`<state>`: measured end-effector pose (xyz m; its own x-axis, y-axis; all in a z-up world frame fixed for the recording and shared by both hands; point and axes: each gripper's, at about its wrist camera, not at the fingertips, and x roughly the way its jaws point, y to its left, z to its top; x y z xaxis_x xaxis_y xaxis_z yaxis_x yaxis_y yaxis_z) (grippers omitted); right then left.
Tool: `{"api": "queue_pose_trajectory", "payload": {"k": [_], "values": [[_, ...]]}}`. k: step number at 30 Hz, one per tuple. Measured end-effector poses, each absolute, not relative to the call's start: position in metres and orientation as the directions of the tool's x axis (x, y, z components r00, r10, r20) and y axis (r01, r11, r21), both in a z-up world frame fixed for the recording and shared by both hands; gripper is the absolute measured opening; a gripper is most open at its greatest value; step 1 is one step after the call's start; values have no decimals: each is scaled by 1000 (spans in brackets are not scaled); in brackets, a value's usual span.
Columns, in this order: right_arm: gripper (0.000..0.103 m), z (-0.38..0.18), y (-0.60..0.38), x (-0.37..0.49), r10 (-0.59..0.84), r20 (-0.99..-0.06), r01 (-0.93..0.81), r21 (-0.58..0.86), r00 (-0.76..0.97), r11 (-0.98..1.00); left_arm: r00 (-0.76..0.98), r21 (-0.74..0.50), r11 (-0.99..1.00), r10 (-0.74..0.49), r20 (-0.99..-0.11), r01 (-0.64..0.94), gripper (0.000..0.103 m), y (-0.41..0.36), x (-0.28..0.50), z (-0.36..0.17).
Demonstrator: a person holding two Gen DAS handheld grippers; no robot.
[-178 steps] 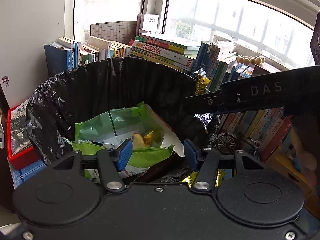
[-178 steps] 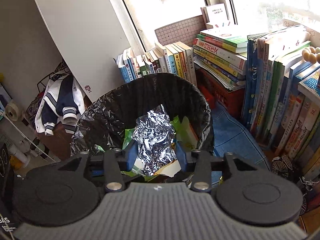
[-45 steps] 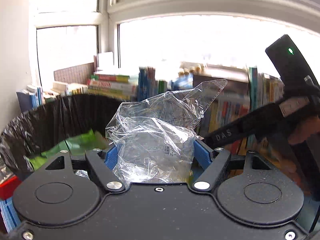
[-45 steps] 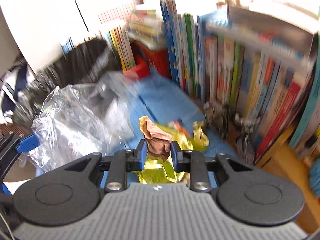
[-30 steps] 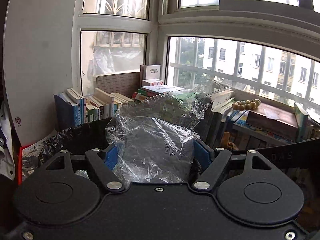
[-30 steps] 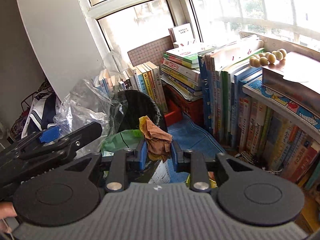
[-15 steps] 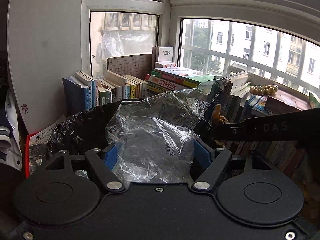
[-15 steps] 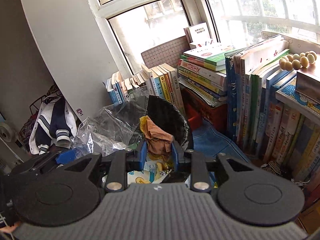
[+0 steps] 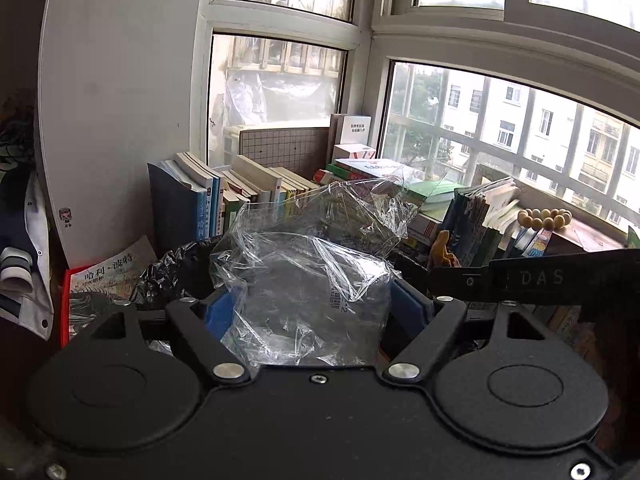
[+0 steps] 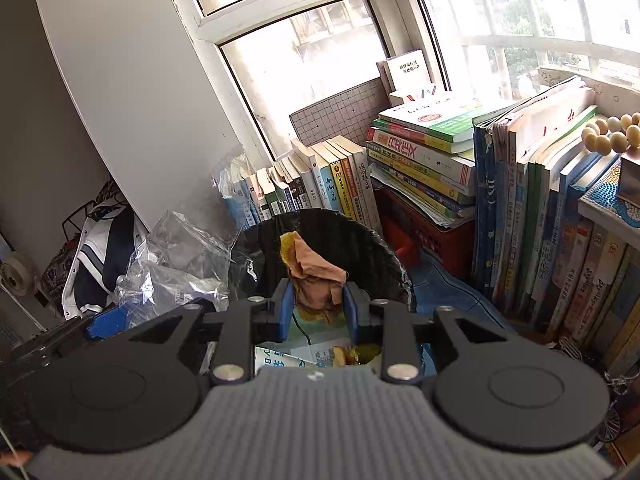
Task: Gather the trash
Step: 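Open the right tool to drop the brown paper while the left tool drops the plastic wrap, then bring both tools back down toward the gold foil bag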
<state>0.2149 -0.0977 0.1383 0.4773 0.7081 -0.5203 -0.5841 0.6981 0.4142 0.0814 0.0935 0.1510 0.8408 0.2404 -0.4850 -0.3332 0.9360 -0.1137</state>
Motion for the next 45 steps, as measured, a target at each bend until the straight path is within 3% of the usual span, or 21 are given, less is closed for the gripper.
{"api": "queue_pose_trajectory", "payload": {"k": [2, 4, 6, 8, 13, 24, 45], "values": [[36, 138, -95, 214, 708, -522, -586, 413, 475, 697, 826, -113, 932, 244, -507, -345, 79, 98, 84, 146], [45, 139, -92, 213, 708, -523, -588, 409, 475, 697, 817, -106, 926, 262, -514, -364, 82, 101, 85, 142], [62, 138, -91, 212, 712, -518, -589, 415, 474, 693, 812, -91, 925, 272, -517, -368, 85, 101, 86, 140], [69, 139, -91, 211, 709, -515, -582, 418, 482, 698, 812, -85, 926, 277, -514, -369, 88, 100, 85, 140], [74, 138, -95, 211, 698, -516, -568, 415, 497, 711, 812, -61, 932, 278, -513, -358, 95, 97, 86, 137], [82, 128, -125, 210, 632, -536, -524, 362, 560, 771, 832, -102, 960, 171, -528, -262, 95, 74, 86, 131], [85, 95, -198, 187, 549, -591, -506, 259, 591, 823, 841, -84, 991, 40, -540, -101, 95, 13, 74, 120]]}}
